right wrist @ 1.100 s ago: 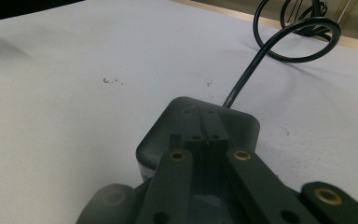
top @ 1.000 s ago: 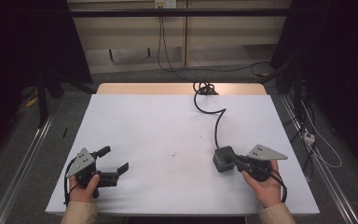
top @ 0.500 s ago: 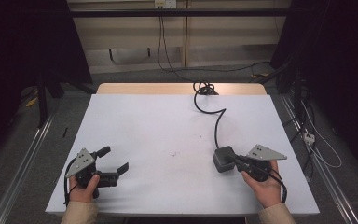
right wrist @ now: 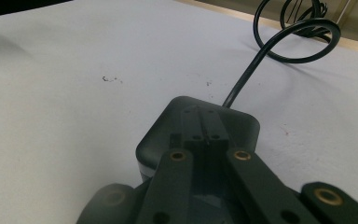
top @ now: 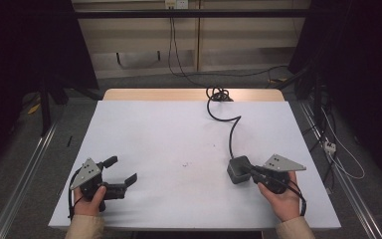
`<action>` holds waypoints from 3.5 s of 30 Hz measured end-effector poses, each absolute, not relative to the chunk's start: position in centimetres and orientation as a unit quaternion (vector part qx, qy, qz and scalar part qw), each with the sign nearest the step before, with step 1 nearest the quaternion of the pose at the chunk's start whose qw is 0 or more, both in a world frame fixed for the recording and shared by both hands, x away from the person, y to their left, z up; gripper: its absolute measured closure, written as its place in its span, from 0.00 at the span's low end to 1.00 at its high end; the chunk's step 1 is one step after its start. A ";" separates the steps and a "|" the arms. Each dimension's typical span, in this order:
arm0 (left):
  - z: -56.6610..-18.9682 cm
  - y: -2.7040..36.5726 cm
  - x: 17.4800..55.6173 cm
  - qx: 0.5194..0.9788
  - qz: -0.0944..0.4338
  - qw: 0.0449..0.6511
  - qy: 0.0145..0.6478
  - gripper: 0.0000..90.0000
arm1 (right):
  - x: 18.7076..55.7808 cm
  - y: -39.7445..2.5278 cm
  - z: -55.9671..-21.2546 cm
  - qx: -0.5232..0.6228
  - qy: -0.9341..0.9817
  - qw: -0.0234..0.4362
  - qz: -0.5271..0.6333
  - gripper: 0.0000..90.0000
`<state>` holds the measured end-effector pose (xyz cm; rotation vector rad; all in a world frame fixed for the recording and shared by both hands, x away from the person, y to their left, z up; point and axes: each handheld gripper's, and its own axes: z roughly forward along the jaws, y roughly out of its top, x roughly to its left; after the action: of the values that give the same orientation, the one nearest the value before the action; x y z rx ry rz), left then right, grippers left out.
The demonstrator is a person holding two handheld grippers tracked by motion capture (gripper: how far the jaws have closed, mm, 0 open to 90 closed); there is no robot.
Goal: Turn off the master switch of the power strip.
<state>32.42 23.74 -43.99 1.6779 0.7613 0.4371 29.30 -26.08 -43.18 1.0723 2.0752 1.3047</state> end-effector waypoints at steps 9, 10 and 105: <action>-44.0 23.7 32.4 0.719 0.187 0.584 0.326 0.02 | 29.3 -26.0 -43.2 0.387 0.758 0.236 0.470 1.00; -44.0 23.7 32.4 0.719 0.188 0.584 0.326 0.03 | 29.3 -26.0 -43.2 0.387 0.757 0.236 0.470 1.00; -44.0 23.8 32.5 0.720 0.187 0.584 0.326 0.02 | 29.5 -26.0 -43.2 0.401 0.735 0.214 0.503 1.00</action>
<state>32.49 23.75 -44.03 1.6801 0.7607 0.4361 29.54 -26.03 -43.25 1.1114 2.0399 1.3949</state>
